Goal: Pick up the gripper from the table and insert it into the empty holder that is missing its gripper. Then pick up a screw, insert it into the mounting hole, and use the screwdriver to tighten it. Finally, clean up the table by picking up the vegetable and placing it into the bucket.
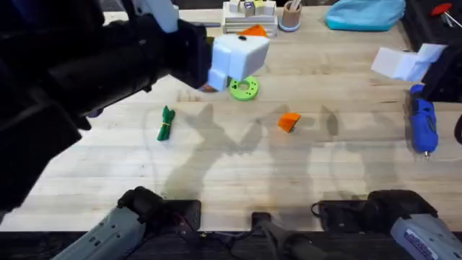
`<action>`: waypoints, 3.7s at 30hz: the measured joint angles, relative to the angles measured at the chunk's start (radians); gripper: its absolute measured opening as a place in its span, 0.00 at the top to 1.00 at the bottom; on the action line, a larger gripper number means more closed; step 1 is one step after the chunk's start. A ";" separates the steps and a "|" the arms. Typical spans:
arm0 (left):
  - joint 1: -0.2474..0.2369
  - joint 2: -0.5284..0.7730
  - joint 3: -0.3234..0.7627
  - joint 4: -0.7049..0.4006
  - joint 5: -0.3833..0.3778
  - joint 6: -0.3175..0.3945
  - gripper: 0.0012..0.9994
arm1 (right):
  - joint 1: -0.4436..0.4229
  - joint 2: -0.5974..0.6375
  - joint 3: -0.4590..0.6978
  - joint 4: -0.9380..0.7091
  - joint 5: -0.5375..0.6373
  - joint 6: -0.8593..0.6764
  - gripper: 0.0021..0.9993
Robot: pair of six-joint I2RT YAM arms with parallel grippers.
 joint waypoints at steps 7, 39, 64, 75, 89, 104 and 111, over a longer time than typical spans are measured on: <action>0.000 0.072 -0.072 0.184 0.005 0.000 0.01 | 0.000 0.000 0.000 0.000 0.000 0.000 0.01; -0.003 -0.689 -0.853 0.503 0.041 0.000 0.01 | 0.000 0.000 0.000 0.000 0.000 0.000 0.01; -0.003 -0.840 -1.026 0.632 0.060 -0.001 0.01 | 0.000 0.000 0.000 0.000 0.000 0.000 0.01; -0.003 -0.840 -1.026 0.607 0.060 0.000 0.01 | 0.000 0.000 0.000 0.000 0.000 0.000 0.01; -0.003 -0.841 -1.026 0.606 0.060 0.000 0.01 | 0.000 0.000 0.000 0.000 0.000 0.000 0.01; -0.003 -0.841 -1.026 0.606 0.060 0.000 0.01 | 0.008 0.010 0.001 -0.123 -0.123 0.108 0.01; -0.003 -0.841 -1.026 0.606 0.060 0.000 0.01 | 0.218 0.148 0.002 -0.278 -0.223 0.037 0.01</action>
